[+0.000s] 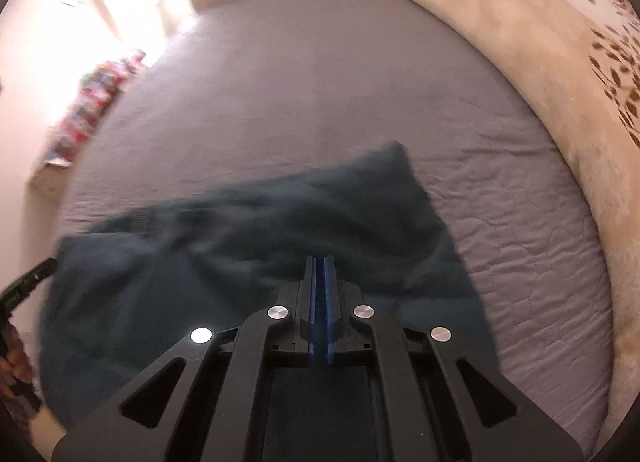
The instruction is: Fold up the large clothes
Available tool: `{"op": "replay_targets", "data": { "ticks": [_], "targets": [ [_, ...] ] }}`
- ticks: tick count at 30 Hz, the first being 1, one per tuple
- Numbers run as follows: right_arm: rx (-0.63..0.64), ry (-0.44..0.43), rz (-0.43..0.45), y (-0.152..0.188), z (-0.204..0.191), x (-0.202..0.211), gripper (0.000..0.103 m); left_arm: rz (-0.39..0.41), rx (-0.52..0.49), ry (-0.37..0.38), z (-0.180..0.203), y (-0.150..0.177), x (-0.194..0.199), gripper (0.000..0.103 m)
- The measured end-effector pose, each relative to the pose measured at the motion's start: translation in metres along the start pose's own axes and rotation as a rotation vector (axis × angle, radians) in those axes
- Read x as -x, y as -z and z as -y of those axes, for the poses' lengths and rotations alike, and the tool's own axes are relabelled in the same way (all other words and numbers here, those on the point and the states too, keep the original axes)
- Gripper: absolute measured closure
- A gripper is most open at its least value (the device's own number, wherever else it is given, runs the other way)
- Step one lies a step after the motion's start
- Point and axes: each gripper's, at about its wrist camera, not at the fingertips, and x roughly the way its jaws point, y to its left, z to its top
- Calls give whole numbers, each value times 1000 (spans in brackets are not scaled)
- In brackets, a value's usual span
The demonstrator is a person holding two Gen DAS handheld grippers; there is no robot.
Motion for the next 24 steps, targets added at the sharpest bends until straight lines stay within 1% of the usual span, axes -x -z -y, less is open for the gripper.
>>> {"op": "replay_targets", "data": {
  "ticks": [1,2,3,4,6,7,8,9,10,11,12,13,14,15,16,17,18,19,21,23,24],
  "targets": [
    [-15,64,-19,3,10,-12,98,-24,15,-4,-4,1,-10,81],
    [-37,82,-36,9,21,-19,98,-28,50,7,-12,4,-18,81],
    [-76,77,-56,14,33,-26,101,-23,67,0,-15,6,-19,81],
    [-122,46,-61,19,44,-29,102,-15,80,2,-18,8,-19,82],
    [-170,-8,-41,24,53,-24,102,-1,66,-20,-16,9,-15,82],
    [-174,-13,-37,26,54,-19,102,14,62,-33,-14,9,-10,82],
    [-180,-20,-21,28,56,-13,102,40,62,-31,-15,11,-1,81],
    [-189,-37,-4,29,57,-4,101,70,71,-6,-21,12,11,79],
    [-205,-66,17,29,60,8,99,106,84,34,-26,17,27,67],
    [-218,-100,44,35,64,24,99,127,90,48,-32,22,34,49],
    [-216,-121,70,43,67,39,99,165,104,57,-42,33,52,39],
    [-214,-142,89,51,71,51,99,207,124,66,-53,46,70,26],
    [-215,-181,106,66,77,69,99,228,136,74,-61,52,81,22],
    [-221,-203,103,76,82,78,97,243,153,91,-74,69,94,21],
    [-227,-214,96,81,84,84,74,238,171,115,-86,82,102,19],
    [-237,-216,88,94,91,92,56,223,196,140,-98,96,107,17],
    [-245,-212,101,106,96,100,30,209,220,160,-106,107,112,17],
    [-247,-211,111,113,98,106,29,194,249,182,-116,117,112,17],
    [-254,-231,92,129,101,113,29,155,327,225,-132,141,112,16],
    [-272,-250,47,134,104,101,29,128,378,233,-140,157,105,16],
    [-275,-243,19,136,102,94,29,109,405,238,-144,164,99,16]
  ]
}}
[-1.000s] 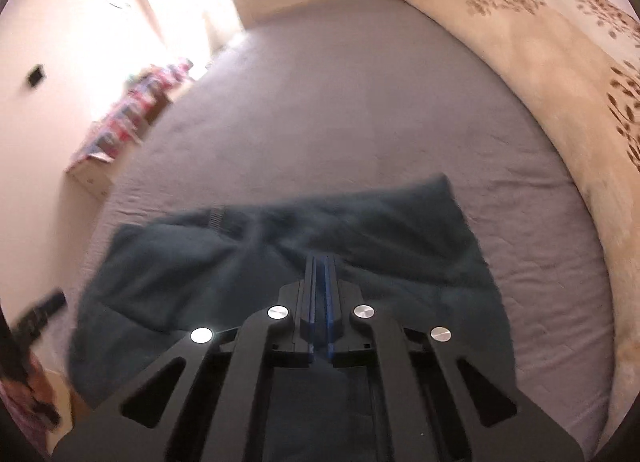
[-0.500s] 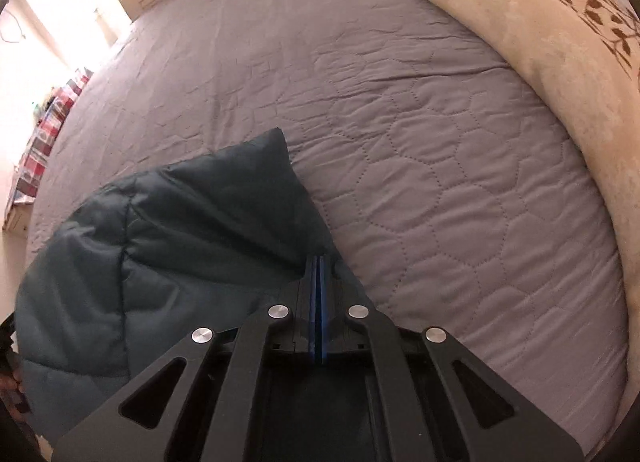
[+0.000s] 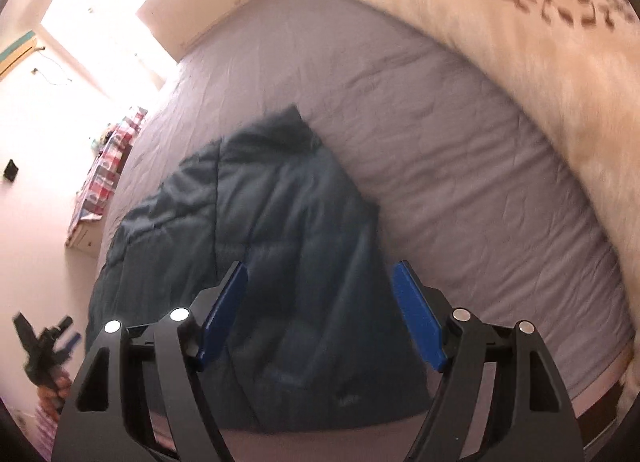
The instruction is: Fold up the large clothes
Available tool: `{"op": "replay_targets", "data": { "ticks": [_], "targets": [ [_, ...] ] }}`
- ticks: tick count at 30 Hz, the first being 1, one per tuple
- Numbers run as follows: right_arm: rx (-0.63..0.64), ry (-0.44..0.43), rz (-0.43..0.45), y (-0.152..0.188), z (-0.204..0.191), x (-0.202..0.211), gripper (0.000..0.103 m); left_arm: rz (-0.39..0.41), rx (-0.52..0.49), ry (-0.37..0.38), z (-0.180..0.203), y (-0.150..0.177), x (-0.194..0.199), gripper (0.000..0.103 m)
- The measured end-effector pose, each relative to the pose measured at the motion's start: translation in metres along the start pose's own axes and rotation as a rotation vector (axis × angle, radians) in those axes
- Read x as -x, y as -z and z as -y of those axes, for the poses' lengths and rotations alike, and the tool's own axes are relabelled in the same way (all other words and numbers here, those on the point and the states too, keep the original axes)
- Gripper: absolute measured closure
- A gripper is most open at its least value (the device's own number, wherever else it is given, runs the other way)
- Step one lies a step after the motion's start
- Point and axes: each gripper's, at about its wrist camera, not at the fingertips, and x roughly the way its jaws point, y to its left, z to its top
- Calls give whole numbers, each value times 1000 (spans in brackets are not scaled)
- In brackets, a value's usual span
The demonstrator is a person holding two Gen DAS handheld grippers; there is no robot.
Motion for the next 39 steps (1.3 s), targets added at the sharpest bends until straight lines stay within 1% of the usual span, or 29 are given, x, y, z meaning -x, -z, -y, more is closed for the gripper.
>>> {"op": "replay_targets", "data": {
  "ticks": [1,2,3,4,5,6,7,8,10,11,13,15,20,22,23,24,25,26,27,29,32,34,36,37,38,39],
  "targets": [
    [-3,44,-23,5,0,-7,29,-25,27,12,-3,8,-6,16],
    [3,81,-42,11,1,-13,33,-68,54,36,-7,15,-14,16],
    [15,80,-69,16,1,-18,57,-97,71,58,-9,20,-20,16],
    [10,67,-70,22,2,-17,68,-117,83,87,-9,26,-25,22],
    [13,65,-57,26,1,-13,73,-132,89,116,-8,31,-29,44],
    [26,61,-45,31,0,-7,83,-146,84,144,-6,36,-33,50],
    [30,56,-33,37,1,0,88,-137,66,126,-4,40,-33,58],
    [20,51,-25,46,6,7,89,-124,42,112,-1,43,-32,66],
    [0,51,-25,57,14,9,89,-120,17,85,1,48,-32,72],
    [-13,47,-34,62,21,7,89,-125,14,73,1,49,-34,73],
    [-56,32,-50,68,33,-3,87,-125,9,59,1,50,-35,74],
    [-61,33,-52,68,34,-8,85,-119,-1,44,2,52,-34,74],
    [16,111,-52,61,19,-14,77,-110,-15,9,3,48,-23,73],
    [27,130,-49,61,15,-11,72,-96,18,33,0,49,-11,73],
    [29,140,-43,61,14,-8,72,-82,29,47,-2,50,-5,69],
    [29,147,-35,62,14,-4,67,-79,30,42,-6,50,-2,65],
    [26,171,-29,63,15,-2,57,-83,30,28,-8,52,-1,54],
    [23,186,-24,66,17,0,50,-94,31,8,-11,54,-4,47],
    [18,194,-19,69,21,4,45,-118,44,12,-17,56,-9,47],
    [-3,181,-25,70,23,5,45,-123,64,20,-20,58,-8,50],
    [-4,185,0,67,18,16,45,-91,57,6,-14,61,7,54],
    [34,202,44,66,7,30,45,-40,28,49,-8,64,25,54],
    [88,220,93,65,-10,46,47,-22,-30,33,-3,68,30,54],
    [106,220,106,64,-15,50,55,-25,-55,19,-3,70,27,54],
    [139,206,120,62,-27,55,61,-40,-71,-1,-4,73,21,54],
    [162,190,123,61,-38,58,72,-72,-76,-30,-8,77,12,54]
  ]
}}
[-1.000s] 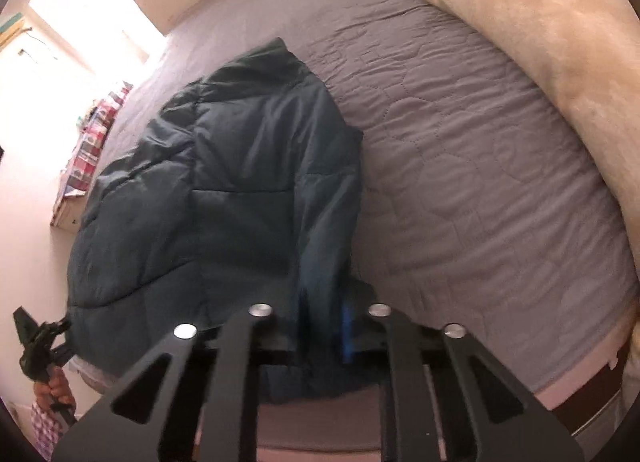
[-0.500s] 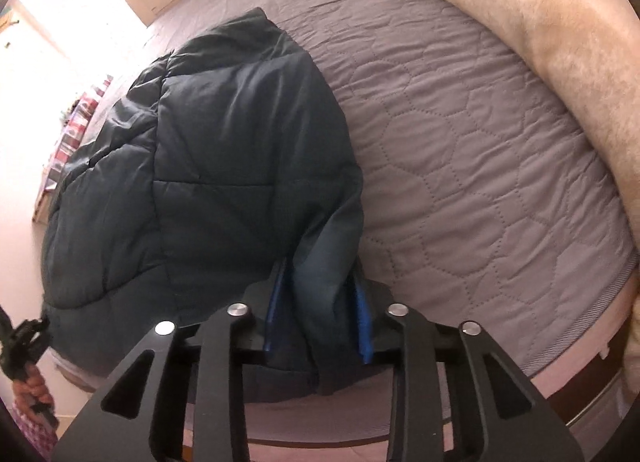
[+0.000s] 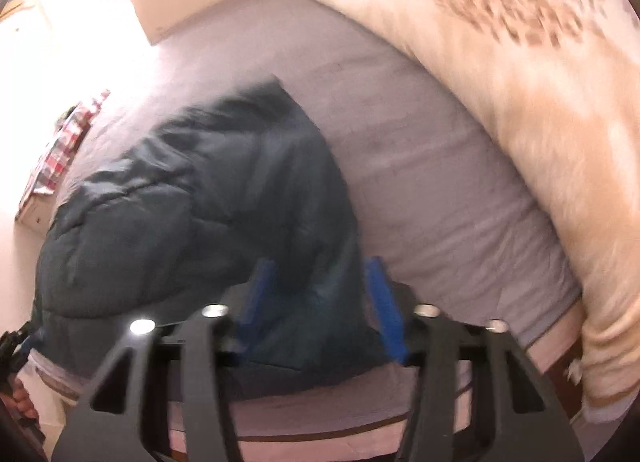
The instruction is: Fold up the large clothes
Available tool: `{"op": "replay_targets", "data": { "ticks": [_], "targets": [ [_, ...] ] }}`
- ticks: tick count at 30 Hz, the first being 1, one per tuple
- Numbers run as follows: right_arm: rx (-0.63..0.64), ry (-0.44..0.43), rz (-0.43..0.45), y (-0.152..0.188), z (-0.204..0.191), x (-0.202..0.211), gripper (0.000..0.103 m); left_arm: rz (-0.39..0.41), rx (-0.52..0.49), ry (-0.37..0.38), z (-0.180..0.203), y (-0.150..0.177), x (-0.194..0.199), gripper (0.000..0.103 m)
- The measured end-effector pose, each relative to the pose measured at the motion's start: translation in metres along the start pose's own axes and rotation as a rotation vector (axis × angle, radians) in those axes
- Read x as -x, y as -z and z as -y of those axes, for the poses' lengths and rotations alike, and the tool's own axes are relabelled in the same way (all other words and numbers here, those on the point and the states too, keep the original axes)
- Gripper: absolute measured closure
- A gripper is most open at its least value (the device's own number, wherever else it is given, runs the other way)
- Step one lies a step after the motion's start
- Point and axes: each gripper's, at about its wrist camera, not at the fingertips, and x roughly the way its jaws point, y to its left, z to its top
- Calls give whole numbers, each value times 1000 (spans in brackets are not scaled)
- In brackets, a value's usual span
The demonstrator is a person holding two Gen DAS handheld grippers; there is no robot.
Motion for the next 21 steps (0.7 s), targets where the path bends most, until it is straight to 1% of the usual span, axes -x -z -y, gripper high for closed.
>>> {"op": "replay_targets", "data": {
  "ticks": [1,2,3,5,7,8,9,10,13,15,16,18,21],
  "targets": [
    [22,-20,2,-3,-10,2,82,-23,18,-8,-5,3,-7,54],
    [50,-53,0,-7,-23,4,87,-29,45,-9,-7,5,-8,54],
    [76,-84,-7,-11,-36,4,94,-21,51,-21,-7,5,-6,54],
    [142,-144,-17,-21,-70,3,97,26,24,-77,4,7,7,58],
    [176,-175,-18,-33,-93,-3,97,113,-81,-90,26,10,29,58],
    [188,-195,-21,-40,-109,-8,97,130,-108,-92,31,11,33,58],
    [193,-206,-29,-48,-123,-16,97,143,-141,-92,39,13,37,58],
    [199,-213,-41,-54,-135,-25,97,139,-156,-88,44,14,36,58],
    [193,-234,-96,-68,-168,-56,97,126,-150,-118,41,16,27,58],
    [190,-226,-128,-75,-183,-76,97,109,-143,-128,34,13,19,58],
    [197,-205,-140,-78,-192,-86,97,95,-144,-143,36,15,17,58],
    [211,-170,-165,-82,-203,-106,97,70,-130,-136,29,15,9,56],
    [234,-103,-225,-86,-212,-147,97,66,-119,-121,25,19,6,56]
  ]
}}
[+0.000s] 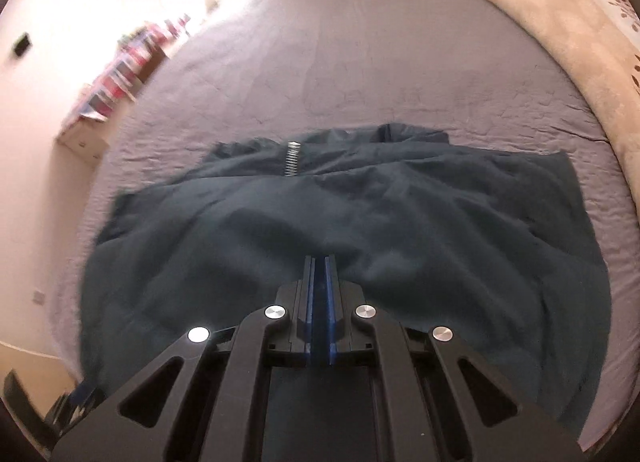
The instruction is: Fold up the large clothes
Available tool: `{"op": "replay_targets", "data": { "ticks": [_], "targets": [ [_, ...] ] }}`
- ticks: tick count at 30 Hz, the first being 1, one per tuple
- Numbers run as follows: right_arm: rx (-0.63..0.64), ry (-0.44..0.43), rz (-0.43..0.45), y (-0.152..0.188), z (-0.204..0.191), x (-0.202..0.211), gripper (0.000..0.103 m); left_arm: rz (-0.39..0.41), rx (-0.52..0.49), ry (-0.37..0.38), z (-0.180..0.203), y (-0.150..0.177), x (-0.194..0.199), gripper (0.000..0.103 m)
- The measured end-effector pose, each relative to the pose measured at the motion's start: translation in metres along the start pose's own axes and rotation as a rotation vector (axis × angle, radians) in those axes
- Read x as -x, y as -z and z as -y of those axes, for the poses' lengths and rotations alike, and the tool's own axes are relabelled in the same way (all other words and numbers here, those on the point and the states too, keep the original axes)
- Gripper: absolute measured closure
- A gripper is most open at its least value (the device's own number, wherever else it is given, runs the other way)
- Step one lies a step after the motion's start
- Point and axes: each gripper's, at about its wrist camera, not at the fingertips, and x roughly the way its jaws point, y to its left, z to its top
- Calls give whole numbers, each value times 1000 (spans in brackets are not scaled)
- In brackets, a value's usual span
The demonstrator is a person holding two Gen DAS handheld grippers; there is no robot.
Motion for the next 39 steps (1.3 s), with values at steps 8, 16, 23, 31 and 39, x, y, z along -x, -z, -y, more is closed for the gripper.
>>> {"op": "replay_targets", "data": {
  "ticks": [8,16,23,31,39],
  "targets": [
    [42,45,-75,10,2,-57,101,16,-25,4,4,-1,-2,55],
    [45,36,-44,16,7,-48,103,57,118,134,-18,4,31,43],
    [64,-63,120,38,-2,30,98,36,127,117,-18,16,34,42],
    [162,-94,-61,105,-18,9,103,-9,169,178,-7,23,28,31],
    [149,-52,-49,109,-15,-16,103,-73,407,356,-27,28,1,11]
  ]
}}
